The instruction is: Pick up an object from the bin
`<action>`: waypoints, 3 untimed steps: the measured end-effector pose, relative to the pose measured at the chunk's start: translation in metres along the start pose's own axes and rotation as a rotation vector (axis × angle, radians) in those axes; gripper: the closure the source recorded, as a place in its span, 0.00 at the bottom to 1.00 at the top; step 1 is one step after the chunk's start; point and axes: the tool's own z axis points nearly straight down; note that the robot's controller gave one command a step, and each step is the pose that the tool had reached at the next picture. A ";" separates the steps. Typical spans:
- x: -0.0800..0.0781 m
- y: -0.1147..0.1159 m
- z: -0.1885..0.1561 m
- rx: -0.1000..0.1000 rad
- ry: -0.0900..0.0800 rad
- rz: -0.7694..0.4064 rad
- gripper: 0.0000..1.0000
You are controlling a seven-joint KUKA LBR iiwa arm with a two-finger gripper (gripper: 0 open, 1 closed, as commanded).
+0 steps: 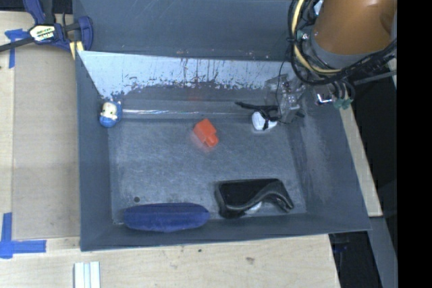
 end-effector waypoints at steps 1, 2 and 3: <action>0.003 0.001 0.005 -0.003 0.011 -0.001 0.00; -0.020 0.010 0.159 -0.004 0.018 0.081 0.00; -0.022 0.009 0.154 -0.003 0.010 0.080 1.00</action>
Offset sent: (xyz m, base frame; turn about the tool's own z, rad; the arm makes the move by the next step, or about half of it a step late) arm 0.0000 0.0000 0.0000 0.0000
